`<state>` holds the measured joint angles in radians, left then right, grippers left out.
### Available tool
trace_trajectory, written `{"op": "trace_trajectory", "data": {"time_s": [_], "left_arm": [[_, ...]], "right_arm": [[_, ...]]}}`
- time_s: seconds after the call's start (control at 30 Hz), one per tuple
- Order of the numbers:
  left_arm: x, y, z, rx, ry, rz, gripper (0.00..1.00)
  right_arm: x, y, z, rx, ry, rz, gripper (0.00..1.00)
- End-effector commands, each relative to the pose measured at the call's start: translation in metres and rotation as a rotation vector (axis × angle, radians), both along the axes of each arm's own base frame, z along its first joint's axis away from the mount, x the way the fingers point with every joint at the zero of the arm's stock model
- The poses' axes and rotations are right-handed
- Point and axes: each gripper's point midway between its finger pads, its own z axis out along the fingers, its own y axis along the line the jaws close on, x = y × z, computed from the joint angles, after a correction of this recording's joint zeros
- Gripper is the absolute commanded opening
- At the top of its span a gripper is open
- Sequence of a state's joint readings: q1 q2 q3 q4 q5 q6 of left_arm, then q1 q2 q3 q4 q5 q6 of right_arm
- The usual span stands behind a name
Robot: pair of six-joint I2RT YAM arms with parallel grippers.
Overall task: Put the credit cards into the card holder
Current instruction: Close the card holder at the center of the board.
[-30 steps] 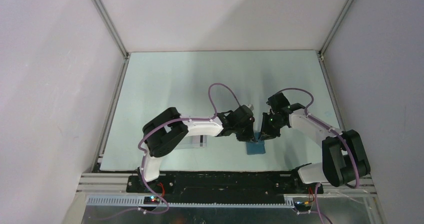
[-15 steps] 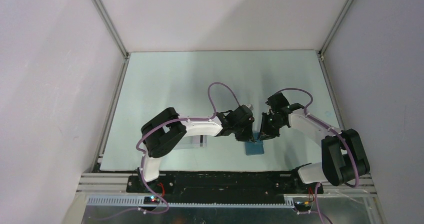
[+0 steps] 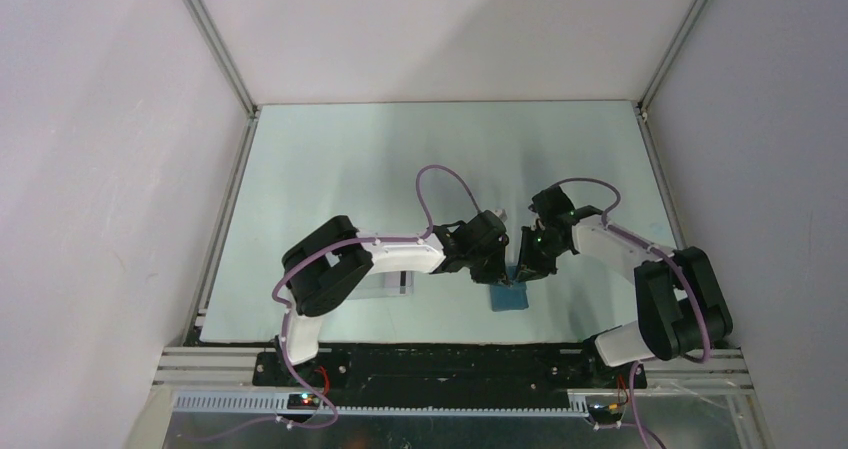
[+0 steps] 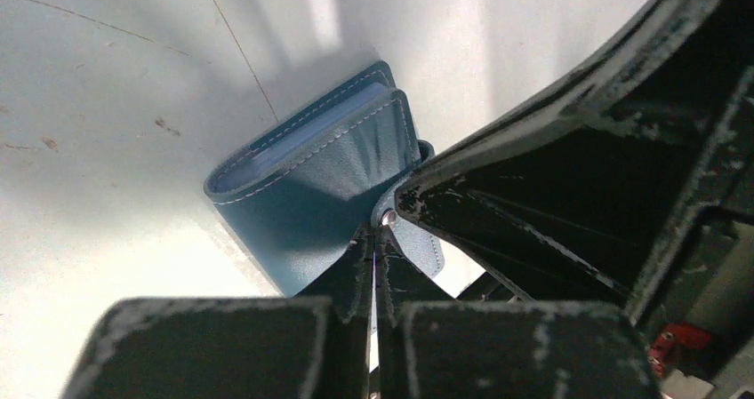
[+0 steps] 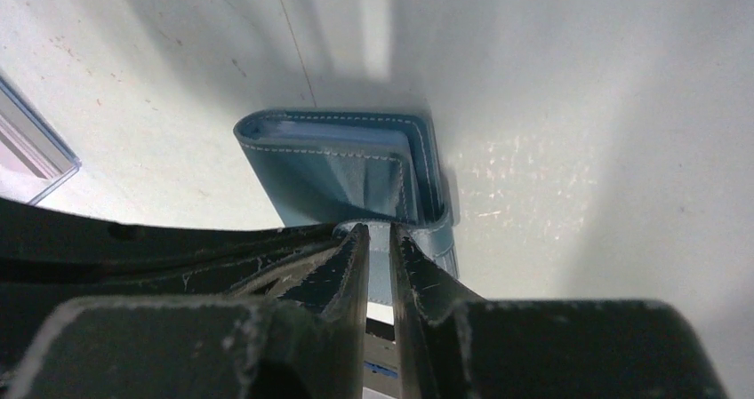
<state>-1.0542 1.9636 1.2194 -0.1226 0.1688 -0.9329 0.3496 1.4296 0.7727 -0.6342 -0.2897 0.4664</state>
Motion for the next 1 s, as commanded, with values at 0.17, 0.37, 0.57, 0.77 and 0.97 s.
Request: {"op": "trace_trajectory", "data": {"time_s": [0.17, 0.37, 0.57, 0.77, 0.97], "left_arm": [[-0.004, -0.007, 0.026, -0.044, -0.033, -0.041, 0.00], [-0.006, -0.005, 0.021, -0.036, -0.027, -0.043, 0.00], [-0.006, -0.006, 0.020, -0.033, -0.024, -0.045, 0.00], [-0.007, -0.006, 0.018, -0.030, -0.021, -0.046, 0.00], [-0.007, -0.005, 0.018, -0.029, -0.024, -0.045, 0.00]], "right_arm": [[0.020, 0.006, -0.006, 0.009, -0.034, 0.005, 0.19], [0.028, 0.008, 0.000, 0.032, -0.054, -0.004, 0.20], [0.034, 0.011, 0.004, 0.045, -0.062, 0.000, 0.20], [0.037, 0.012, 0.004, 0.046, -0.064, 0.000, 0.21], [0.031, 0.006, -0.016, -0.013, -0.007, 0.001, 0.19]]}}
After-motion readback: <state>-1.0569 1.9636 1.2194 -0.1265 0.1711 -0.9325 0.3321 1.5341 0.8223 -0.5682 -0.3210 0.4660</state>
